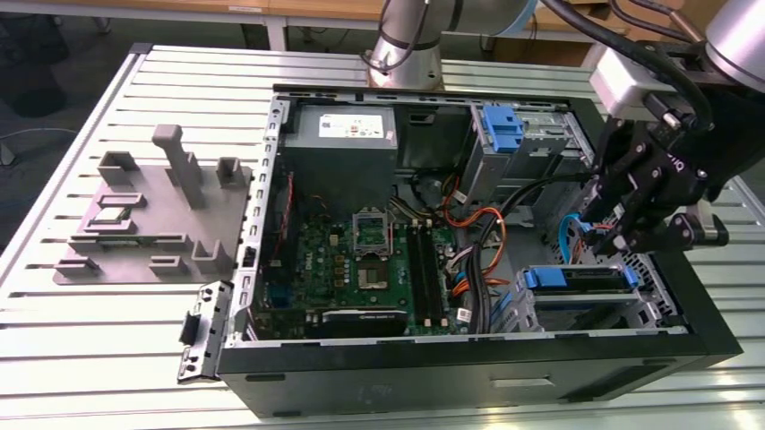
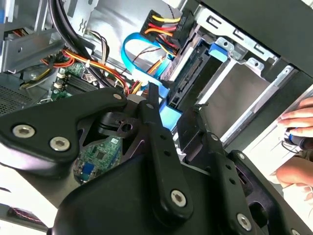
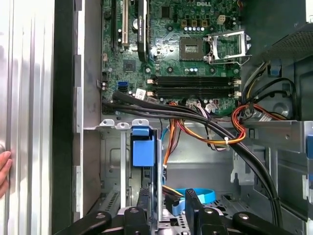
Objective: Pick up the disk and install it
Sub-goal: 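Insert the first disk wire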
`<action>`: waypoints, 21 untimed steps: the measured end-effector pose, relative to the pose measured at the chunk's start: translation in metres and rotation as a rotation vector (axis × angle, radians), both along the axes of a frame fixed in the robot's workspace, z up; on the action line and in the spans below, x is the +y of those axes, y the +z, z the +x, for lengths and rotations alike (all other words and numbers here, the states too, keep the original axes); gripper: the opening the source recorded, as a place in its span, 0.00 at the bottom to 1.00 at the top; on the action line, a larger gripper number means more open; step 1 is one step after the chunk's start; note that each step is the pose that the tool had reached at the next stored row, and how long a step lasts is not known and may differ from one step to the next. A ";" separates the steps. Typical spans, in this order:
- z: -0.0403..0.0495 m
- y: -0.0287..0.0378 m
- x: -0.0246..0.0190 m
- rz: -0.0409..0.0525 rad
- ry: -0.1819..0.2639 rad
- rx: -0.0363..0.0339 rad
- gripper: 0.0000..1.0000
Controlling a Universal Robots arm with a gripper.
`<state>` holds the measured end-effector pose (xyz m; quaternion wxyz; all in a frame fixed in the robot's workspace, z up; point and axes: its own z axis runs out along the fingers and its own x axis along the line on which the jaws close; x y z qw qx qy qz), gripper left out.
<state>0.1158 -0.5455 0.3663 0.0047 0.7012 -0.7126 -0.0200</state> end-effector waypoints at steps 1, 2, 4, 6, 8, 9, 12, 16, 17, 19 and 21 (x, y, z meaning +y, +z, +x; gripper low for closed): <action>0.0008 -0.0003 0.0007 0.0000 0.000 0.0000 0.42; 0.0017 -0.0007 0.0014 0.0000 0.000 0.0000 0.42; 0.0032 -0.0014 0.0028 0.0000 0.000 0.0000 0.42; 0.0085 -0.0036 0.0065 0.0001 0.000 0.0000 0.42; 0.0102 -0.0043 0.0073 0.0002 0.000 0.0000 0.42; 0.0106 -0.0045 0.0075 0.0002 0.000 0.0000 0.42; 0.0106 -0.0044 0.0076 -0.0001 0.000 0.0000 0.42; 0.0106 -0.0047 0.0074 0.0000 0.000 0.0000 0.42; 0.0106 -0.0049 0.0069 -0.0001 0.000 0.0000 0.42; 0.0106 -0.0054 0.0052 0.0000 0.000 0.0000 0.42; 0.0105 -0.0060 0.0033 -0.0001 0.000 0.0000 0.42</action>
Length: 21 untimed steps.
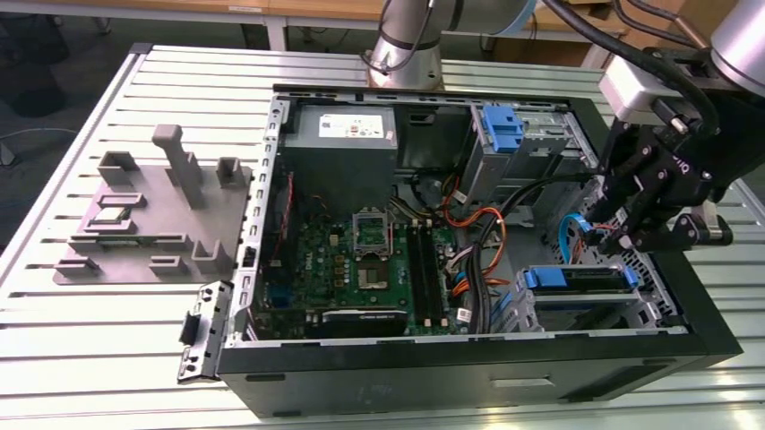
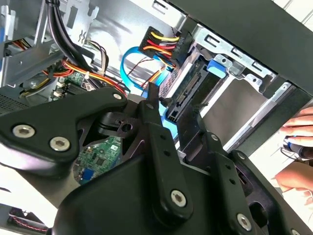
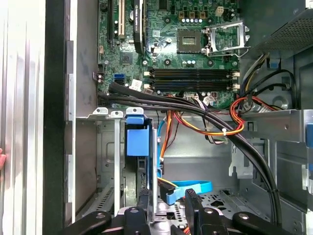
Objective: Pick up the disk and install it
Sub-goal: 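Insert the first disk wire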
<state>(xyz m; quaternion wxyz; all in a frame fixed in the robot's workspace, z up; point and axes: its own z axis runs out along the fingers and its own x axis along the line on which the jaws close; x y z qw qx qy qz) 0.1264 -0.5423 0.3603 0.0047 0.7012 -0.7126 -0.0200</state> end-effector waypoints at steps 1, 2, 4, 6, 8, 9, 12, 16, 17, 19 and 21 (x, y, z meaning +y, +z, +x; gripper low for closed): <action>-0.0001 -0.0003 -0.0007 0.0000 0.000 0.0000 0.42; -0.0001 -0.0007 -0.0012 0.0002 0.000 0.0000 0.42; -0.0005 -0.0012 -0.0015 0.0001 0.000 0.0000 0.42; -0.0009 -0.0018 -0.0016 -0.0005 0.000 0.0000 0.42; -0.0012 -0.0024 -0.0016 -0.0009 0.000 0.0000 0.42; -0.0014 -0.0026 -0.0016 -0.0010 0.000 0.0000 0.42; -0.0020 -0.0031 -0.0016 -0.0009 0.000 0.0000 0.42; -0.0027 -0.0035 -0.0017 -0.0009 0.000 0.0000 0.42; -0.0030 -0.0036 -0.0017 -0.0009 0.000 0.0000 0.42; -0.0034 -0.0041 -0.0016 -0.0009 0.000 -0.0001 0.42; -0.0036 -0.0042 -0.0016 -0.0012 0.000 -0.0001 0.42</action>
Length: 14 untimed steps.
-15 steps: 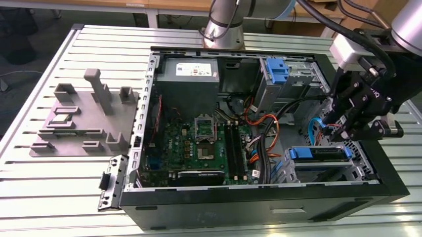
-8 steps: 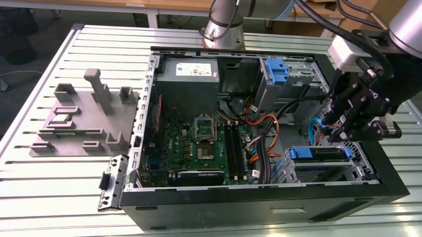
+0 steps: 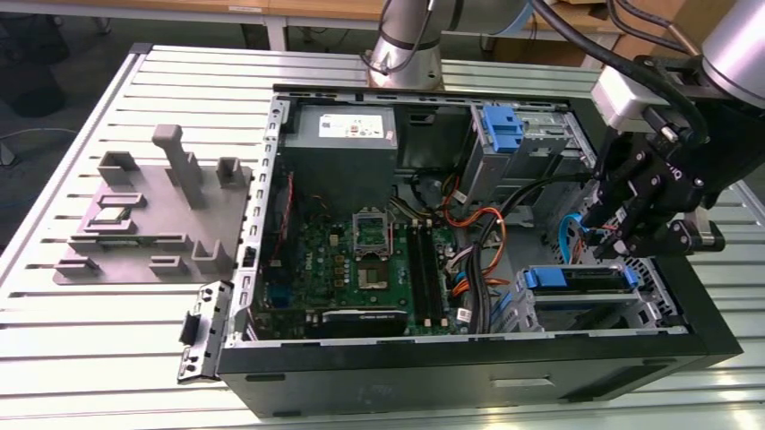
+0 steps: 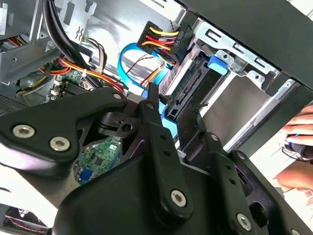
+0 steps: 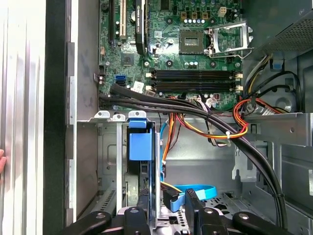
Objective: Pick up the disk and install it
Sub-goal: 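Insert the first disk wire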
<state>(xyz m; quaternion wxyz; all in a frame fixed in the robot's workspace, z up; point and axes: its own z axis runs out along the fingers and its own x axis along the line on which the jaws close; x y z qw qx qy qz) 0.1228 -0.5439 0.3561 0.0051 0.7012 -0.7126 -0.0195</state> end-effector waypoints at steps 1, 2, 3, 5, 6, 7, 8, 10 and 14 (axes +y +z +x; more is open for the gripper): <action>-0.0001 -0.0001 0.0000 0.0002 0.000 0.0000 0.42; 0.0000 -0.0001 0.0000 0.0002 0.000 0.0000 0.42; 0.0000 -0.0001 0.0000 0.0002 0.000 0.0000 0.42; 0.0000 0.0006 0.0000 0.0004 0.000 0.0000 0.42; 0.0000 0.0014 0.0000 0.0002 0.000 0.0000 0.42; 0.0000 0.0018 0.0000 0.0003 0.000 0.0000 0.42; 0.0000 0.0024 0.0000 0.0003 0.000 0.0000 0.42; 0.0000 0.0025 0.0000 0.0005 0.000 0.0000 0.42; 0.0000 0.0028 0.0000 0.0003 0.000 0.0000 0.42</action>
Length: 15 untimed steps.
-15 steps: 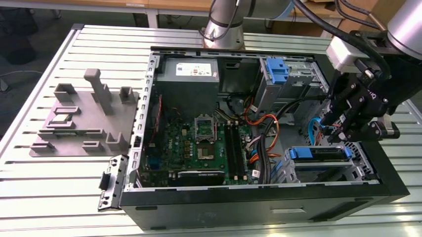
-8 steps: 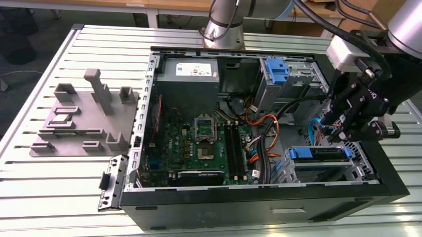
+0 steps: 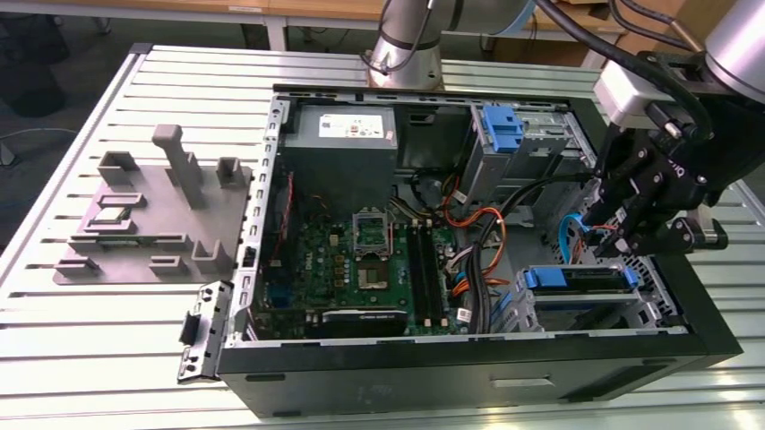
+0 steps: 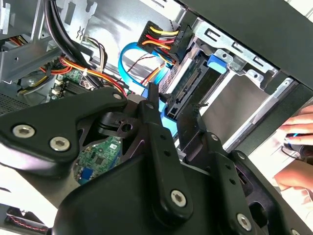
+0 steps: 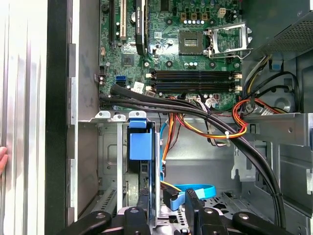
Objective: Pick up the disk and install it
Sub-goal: 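Insert the first disk wire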
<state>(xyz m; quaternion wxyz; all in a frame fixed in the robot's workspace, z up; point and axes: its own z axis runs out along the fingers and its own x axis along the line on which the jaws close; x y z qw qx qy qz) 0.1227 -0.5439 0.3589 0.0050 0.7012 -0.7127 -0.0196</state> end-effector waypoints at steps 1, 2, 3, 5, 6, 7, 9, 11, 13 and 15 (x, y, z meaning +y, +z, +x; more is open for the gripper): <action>0.0000 0.0001 0.0000 0.0000 0.000 0.0000 0.42; 0.0000 0.0001 0.0000 0.0000 0.000 0.0000 0.42; 0.0000 0.0002 0.0000 0.0000 0.000 0.0000 0.42; 0.0000 0.0003 0.0000 0.0000 0.000 0.0000 0.42; 0.0000 0.0004 0.0000 -0.0001 0.000 0.0000 0.42; 0.0000 0.0004 0.0000 -0.0001 0.000 0.0000 0.42; 0.0000 0.0002 0.0000 -0.0018 0.000 0.0000 0.42; 0.0000 -0.0001 0.0000 -0.0063 0.000 0.0000 0.42; 0.0000 -0.0007 0.0000 -0.0144 0.000 0.0000 0.42; 0.0000 -0.0012 0.0000 -0.0215 0.000 0.0000 0.42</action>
